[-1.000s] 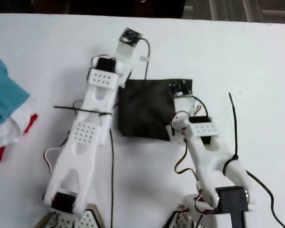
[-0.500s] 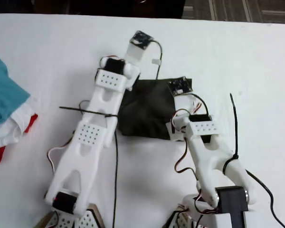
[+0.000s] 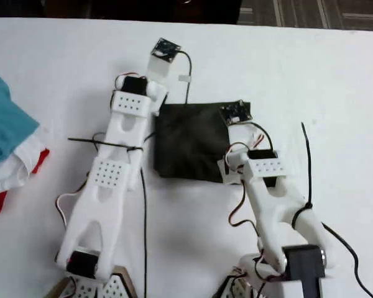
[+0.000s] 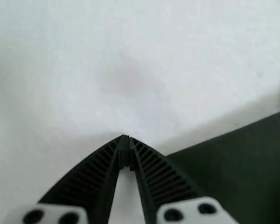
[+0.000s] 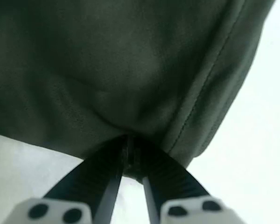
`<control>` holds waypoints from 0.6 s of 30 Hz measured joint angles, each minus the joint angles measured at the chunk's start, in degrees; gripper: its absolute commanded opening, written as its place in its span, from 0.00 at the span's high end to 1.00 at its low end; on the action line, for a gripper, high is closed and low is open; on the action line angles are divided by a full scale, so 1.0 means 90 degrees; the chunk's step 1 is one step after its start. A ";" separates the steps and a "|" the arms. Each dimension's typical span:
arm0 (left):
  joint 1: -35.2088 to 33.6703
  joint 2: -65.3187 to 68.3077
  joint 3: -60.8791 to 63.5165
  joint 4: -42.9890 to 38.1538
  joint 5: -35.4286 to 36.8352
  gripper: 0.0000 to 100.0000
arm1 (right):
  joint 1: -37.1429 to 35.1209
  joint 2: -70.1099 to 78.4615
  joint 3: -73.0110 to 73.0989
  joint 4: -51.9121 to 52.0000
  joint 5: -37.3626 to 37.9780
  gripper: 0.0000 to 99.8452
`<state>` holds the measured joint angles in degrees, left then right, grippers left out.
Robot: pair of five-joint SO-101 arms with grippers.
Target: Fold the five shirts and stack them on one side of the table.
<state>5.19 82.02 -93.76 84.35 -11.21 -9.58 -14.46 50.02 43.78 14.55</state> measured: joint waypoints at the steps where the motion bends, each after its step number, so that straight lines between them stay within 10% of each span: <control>1: 0.0000 -0.0088 0.0000 0.0205 0.0000 0.97 | -0.0029 -0.0176 0.0000 0.0078 0.0000 0.98; 7: 0.0000 -0.1231 0.0000 0.1739 0.0010 0.97 | -0.0029 -0.1348 -0.0498 0.0674 0.0000 0.98; 18: 0.0479 -0.3897 0.2129 0.1895 0.0391 0.97 | 0.0147 0.0361 -0.2755 0.1026 -0.0400 0.98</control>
<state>9.49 46.95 -74.59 101.41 -7.69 -8.26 -11.21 25.23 53.01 10.95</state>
